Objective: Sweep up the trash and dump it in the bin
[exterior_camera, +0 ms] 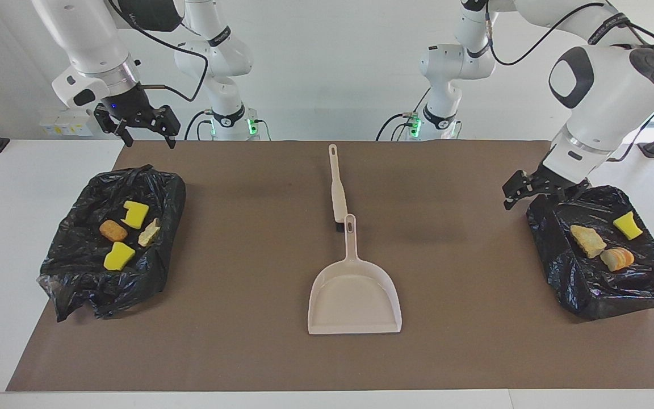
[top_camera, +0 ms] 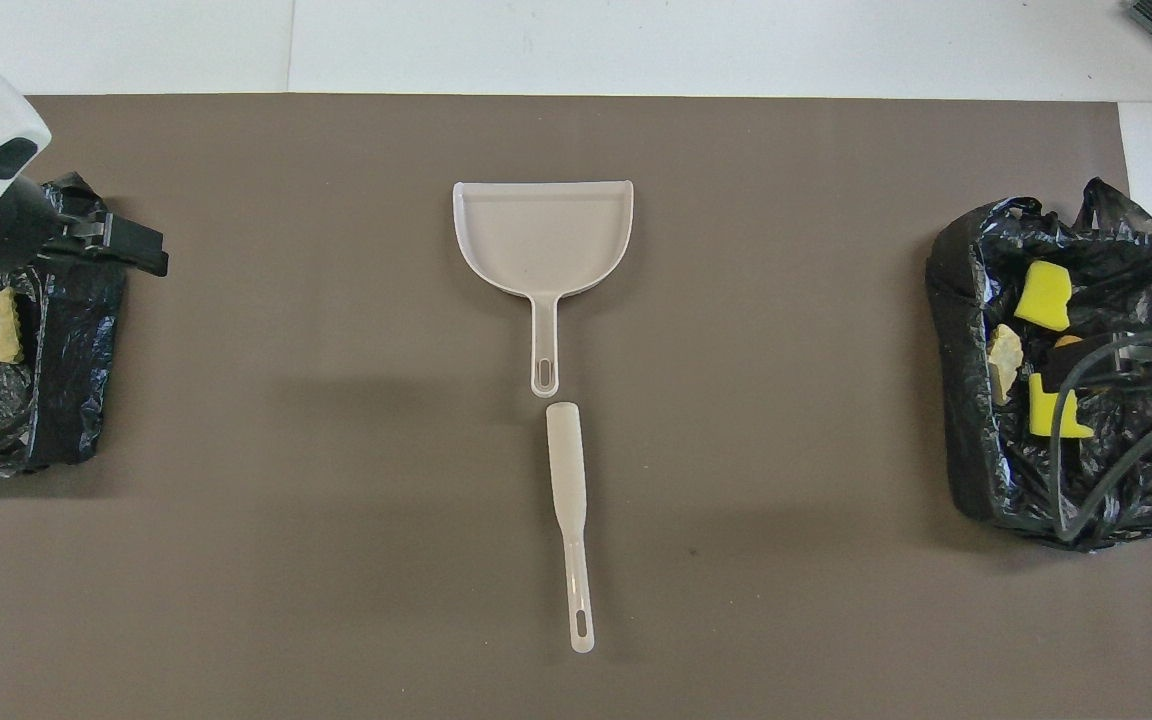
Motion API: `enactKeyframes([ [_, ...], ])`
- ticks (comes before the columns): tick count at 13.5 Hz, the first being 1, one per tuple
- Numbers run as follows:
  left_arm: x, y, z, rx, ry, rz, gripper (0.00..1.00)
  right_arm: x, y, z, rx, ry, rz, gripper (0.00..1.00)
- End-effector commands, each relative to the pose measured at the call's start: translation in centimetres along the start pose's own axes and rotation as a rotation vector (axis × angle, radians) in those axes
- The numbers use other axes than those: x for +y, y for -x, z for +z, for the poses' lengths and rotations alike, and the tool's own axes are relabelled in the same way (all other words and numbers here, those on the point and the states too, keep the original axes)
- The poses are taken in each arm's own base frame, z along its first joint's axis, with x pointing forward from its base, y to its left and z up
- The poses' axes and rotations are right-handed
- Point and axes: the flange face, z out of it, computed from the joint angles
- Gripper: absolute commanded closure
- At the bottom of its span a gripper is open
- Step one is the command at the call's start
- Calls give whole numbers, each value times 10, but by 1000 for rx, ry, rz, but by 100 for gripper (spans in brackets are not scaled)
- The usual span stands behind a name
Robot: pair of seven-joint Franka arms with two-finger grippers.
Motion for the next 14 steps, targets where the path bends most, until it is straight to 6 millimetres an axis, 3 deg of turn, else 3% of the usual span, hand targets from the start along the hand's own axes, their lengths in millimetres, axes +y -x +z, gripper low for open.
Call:
enactKeyframes([
  [1,-11,23,-22,-27,-18,34,0,10,3,-5,-5,-16,26,0],
  [4,-10,50,-54,-10,-16,37,0,4,4,-6,-3,-6,12,0],
  [6,-15,67,-53,-17,-14,35,0,3,4,-6,-3,-12,12,0],
  [14,-14,77,-63,-37,-37,34,0,13,4,-6,-2,-15,21,0],
])
